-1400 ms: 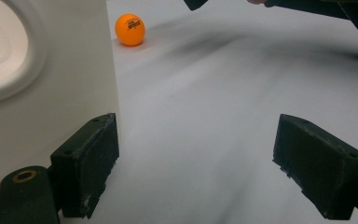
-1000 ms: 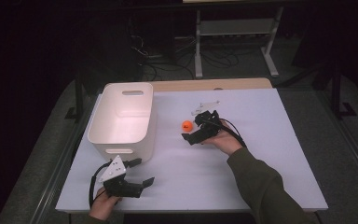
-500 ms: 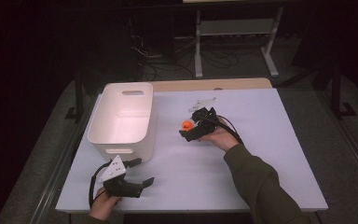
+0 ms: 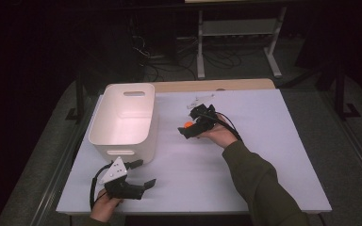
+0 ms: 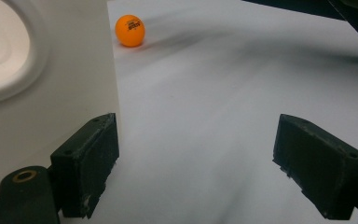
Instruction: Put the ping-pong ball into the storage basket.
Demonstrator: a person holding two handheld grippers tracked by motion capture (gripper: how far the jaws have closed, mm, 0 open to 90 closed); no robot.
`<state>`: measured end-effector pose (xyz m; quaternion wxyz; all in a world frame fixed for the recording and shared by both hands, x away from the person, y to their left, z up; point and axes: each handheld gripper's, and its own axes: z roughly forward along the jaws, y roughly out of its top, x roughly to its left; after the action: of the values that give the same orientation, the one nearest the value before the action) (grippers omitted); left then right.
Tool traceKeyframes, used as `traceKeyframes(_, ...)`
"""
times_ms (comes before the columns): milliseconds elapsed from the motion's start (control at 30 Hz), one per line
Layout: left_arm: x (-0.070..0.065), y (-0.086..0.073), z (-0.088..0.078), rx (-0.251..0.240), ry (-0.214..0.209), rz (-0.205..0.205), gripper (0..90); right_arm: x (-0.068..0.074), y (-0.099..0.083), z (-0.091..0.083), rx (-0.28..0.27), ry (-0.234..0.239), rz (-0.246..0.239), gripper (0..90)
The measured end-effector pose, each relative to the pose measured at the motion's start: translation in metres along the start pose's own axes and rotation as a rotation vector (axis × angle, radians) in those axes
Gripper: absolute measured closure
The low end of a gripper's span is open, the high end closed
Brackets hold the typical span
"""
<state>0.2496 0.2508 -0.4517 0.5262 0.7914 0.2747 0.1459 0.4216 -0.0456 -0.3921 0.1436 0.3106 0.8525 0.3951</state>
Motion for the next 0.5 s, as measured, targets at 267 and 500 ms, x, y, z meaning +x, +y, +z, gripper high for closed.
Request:
traceKeyframes(267,0.0,0.0,0.0,0.0,0.001,0.003,14.1,-0.002,0.005,0.006,-0.001,-0.001,0.003,0.3)
traceKeyframes(500,0.0,0.0,0.0,0.0,0.0,-0.002,14.1,-0.003,0.009,0.012,0.002,-0.005,0.011,0.2)
